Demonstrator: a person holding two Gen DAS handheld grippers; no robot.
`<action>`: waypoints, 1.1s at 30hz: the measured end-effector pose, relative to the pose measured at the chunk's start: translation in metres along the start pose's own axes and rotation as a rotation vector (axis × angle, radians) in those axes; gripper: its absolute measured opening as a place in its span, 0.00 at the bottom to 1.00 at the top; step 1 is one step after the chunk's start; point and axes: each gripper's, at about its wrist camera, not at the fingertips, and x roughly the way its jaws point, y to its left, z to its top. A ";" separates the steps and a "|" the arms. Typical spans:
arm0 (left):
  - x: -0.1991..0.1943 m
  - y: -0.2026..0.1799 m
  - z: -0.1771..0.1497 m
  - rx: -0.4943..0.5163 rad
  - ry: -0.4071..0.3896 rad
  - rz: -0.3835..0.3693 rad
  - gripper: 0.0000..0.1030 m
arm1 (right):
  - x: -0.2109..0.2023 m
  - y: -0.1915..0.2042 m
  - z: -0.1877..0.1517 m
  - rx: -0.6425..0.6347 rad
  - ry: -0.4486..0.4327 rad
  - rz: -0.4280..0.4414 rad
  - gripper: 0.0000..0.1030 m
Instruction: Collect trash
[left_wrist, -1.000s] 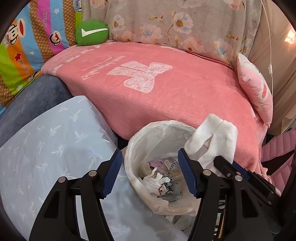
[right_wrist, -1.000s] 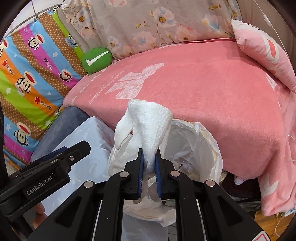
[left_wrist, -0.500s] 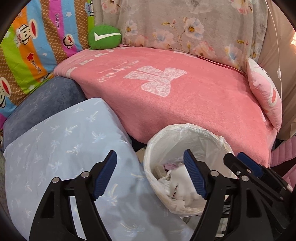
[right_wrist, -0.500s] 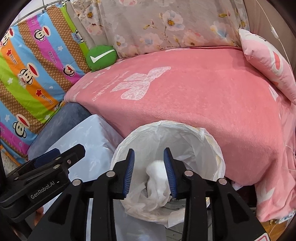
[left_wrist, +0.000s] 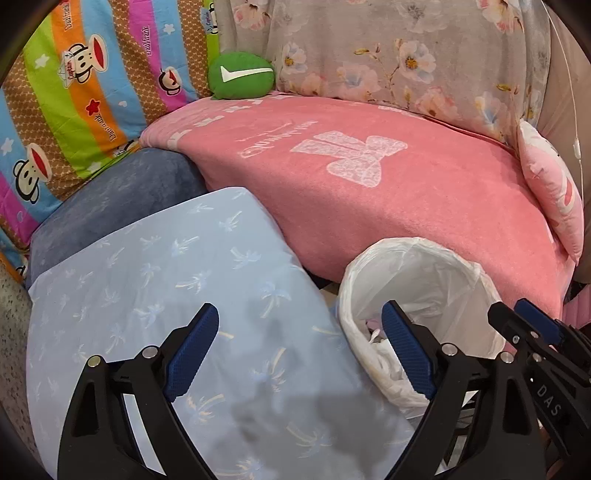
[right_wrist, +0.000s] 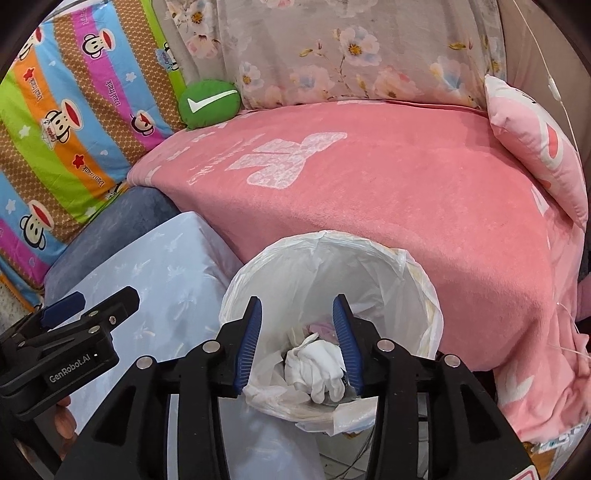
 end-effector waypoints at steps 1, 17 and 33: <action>0.000 0.001 -0.002 0.001 0.002 0.004 0.84 | -0.001 0.002 -0.003 -0.011 0.002 -0.002 0.48; -0.001 0.009 -0.041 -0.024 0.059 0.034 0.90 | -0.011 0.005 -0.036 -0.073 0.031 -0.051 0.68; -0.004 0.008 -0.054 -0.018 0.064 0.066 0.90 | -0.012 0.009 -0.051 -0.108 0.053 -0.089 0.85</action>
